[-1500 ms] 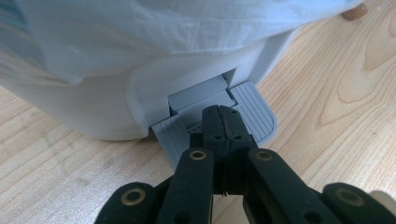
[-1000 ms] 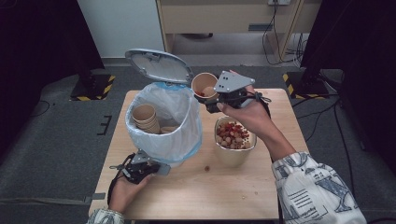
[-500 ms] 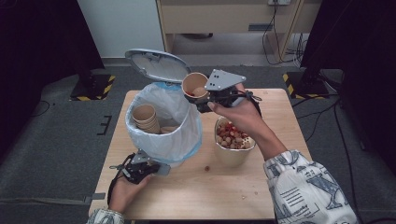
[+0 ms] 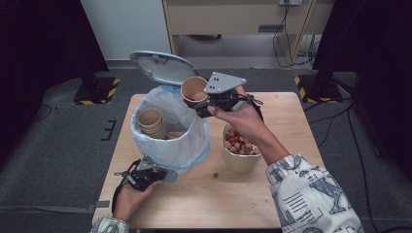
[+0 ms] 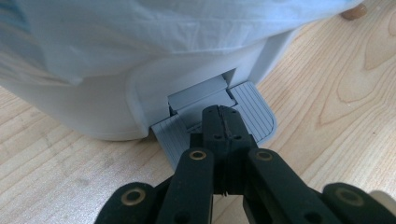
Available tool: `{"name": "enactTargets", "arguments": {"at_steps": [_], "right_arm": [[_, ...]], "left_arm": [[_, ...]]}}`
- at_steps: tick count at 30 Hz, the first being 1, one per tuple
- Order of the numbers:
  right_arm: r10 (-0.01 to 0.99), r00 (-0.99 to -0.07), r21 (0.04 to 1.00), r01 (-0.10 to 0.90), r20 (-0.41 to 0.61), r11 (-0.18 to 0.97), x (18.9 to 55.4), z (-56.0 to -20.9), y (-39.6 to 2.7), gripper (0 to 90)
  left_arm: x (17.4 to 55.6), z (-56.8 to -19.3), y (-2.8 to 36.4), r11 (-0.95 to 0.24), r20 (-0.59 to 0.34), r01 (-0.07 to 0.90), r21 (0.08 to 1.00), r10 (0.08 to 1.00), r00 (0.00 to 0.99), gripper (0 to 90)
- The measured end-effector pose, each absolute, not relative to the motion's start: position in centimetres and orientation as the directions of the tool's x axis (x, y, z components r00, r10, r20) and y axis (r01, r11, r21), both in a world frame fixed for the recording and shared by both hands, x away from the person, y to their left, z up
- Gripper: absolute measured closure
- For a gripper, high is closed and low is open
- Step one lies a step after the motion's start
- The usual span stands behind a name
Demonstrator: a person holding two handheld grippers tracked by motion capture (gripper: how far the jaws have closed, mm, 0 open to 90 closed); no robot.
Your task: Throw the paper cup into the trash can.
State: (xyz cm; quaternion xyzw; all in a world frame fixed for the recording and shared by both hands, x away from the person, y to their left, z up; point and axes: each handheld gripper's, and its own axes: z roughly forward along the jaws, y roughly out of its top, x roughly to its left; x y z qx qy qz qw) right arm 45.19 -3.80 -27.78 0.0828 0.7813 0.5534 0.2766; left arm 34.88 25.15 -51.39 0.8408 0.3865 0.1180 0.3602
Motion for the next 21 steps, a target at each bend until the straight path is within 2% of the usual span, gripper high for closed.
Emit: {"name": "enactTargets", "arguments": {"at_steps": [21], "right_arm": [[0.416, -0.857, 0.919, -0.151, -0.305, 0.364, 45.7, -28.4, -1.1, 27.3]], "left_arm": [[34.9, -51.4, 25.2, -0.442, -0.08, 0.564, 0.697, 0.735, 0.674, 90.0]]}}
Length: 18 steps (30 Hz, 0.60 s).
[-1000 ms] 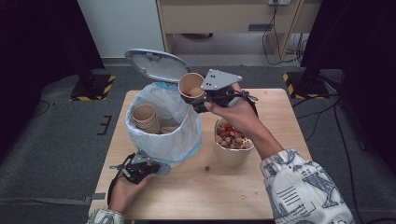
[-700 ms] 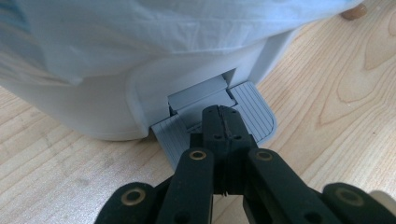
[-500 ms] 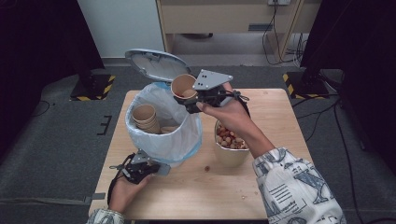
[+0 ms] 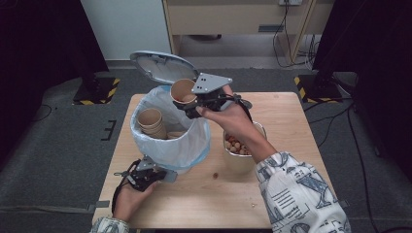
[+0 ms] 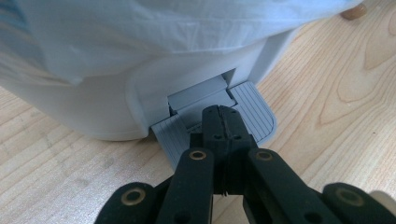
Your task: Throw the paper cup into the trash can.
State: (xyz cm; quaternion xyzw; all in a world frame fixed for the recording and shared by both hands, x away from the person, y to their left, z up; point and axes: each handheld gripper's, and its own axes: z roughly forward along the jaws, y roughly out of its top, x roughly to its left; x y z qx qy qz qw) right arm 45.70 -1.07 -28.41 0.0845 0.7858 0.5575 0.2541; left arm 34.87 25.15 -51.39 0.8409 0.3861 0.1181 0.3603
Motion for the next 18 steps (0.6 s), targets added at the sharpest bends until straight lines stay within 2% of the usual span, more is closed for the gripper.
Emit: {"name": "enactTargets", "arguments": {"at_steps": [18], "right_arm": [[0.415, -0.862, 0.921, -0.133, -0.29, 0.367, 46.07, -28.96, -0.21, 27.3]], "left_arm": [[34.86, -51.4, 25.14, -0.442, -0.08, 0.564, 0.698, 0.735, 0.674, 90.0]]}}
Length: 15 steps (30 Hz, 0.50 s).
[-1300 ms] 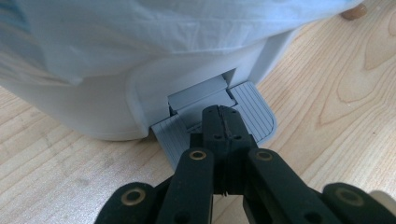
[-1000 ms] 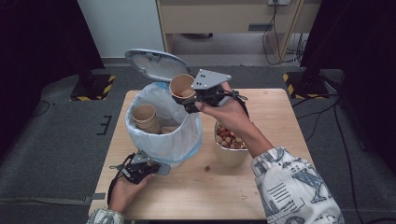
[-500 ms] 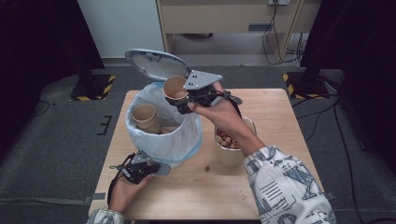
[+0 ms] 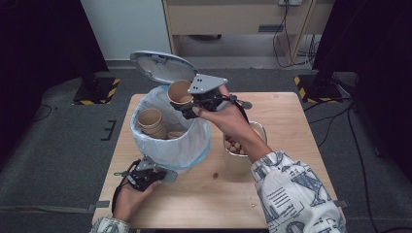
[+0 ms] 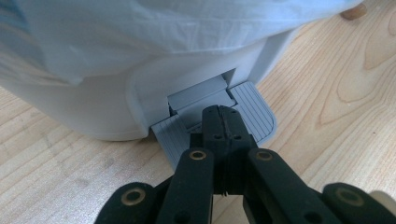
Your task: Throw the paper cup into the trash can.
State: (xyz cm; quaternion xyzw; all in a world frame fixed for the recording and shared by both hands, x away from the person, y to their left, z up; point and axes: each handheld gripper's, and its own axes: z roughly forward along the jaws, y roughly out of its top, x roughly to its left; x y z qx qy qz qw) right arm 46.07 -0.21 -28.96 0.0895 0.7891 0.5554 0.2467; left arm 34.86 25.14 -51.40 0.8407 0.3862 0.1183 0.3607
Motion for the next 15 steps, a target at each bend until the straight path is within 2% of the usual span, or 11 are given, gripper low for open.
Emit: {"name": "enactTargets", "arguments": {"at_steps": [13, 15], "right_arm": [[0.407, -0.869, 0.92, -0.126, -0.283, 0.37, 46.07, -29.33, 0.44, 26.7], [0.413, -0.874, 0.927, -0.1, -0.256, 0.363, 46.1, -29.53, 0.8, 23.0]], "left_arm": [[34.87, -51.4, 25.14, -0.442, -0.08, 0.564, 0.698, 0.734, 0.674, 90.0], [34.86, -51.4, 25.15, -0.442, -0.08, 0.564, 0.698, 0.734, 0.674, 90.0]]}}
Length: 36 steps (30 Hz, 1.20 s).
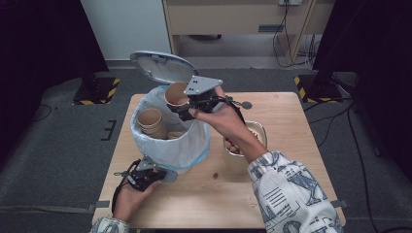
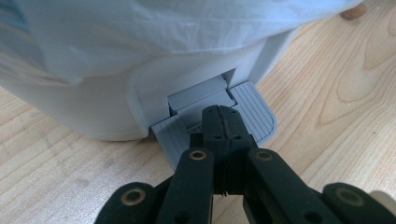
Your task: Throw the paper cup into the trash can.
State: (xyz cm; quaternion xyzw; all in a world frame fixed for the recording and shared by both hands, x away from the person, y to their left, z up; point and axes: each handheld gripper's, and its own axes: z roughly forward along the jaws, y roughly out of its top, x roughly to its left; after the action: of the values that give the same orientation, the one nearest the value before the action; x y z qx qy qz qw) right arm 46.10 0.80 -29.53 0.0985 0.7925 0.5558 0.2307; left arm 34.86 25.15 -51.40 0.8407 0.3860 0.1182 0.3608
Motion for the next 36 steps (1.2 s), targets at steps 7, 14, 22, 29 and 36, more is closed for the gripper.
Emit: {"name": "enactTargets", "arguments": {"at_steps": [7, 14, 22, 29, 36], "right_arm": [[0.421, -0.889, 0.945, -0.034, -0.177, 0.325, 46.0, -29.7, 1.0, 14.9], [0.426, -0.89, 0.944, -0.017, -0.165, 0.331, 46.0, -30.0, 0.5, 14.8], [0.442, -0.885, 0.947, 0.006, -0.145, 0.322, 46.1, -30.3, -0.2, 12.4], [0.46, -0.88, 0.948, 0.038, -0.119, 0.317, 46.0, -30.4, -1.4, 10.9], [0.483, -0.869, 0.95, 0.057, -0.104, 0.307, 46.1, -30.6, -2.9, 10.6]], "left_arm": [[34.9, -51.4, 25.2, -0.442, -0.08, 0.564, 0.698, 0.734, 0.675, 90.0], [34.9, -51.4, 25.2, -0.443, -0.08, 0.564, 0.697, 0.734, 0.674, 90.0], [34.9, -51.4, 25.2, -0.443, -0.08, 0.563, 0.697, 0.733, 0.675, 90.0], [34.9, -51.4, 25.2, -0.443, -0.079, 0.563, 0.697, 0.733, 0.675, 90.0], [34.9, -51.4, 25.2, -0.444, -0.079, 0.563, 0.697, 0.733, 0.675, 90.0]]}}
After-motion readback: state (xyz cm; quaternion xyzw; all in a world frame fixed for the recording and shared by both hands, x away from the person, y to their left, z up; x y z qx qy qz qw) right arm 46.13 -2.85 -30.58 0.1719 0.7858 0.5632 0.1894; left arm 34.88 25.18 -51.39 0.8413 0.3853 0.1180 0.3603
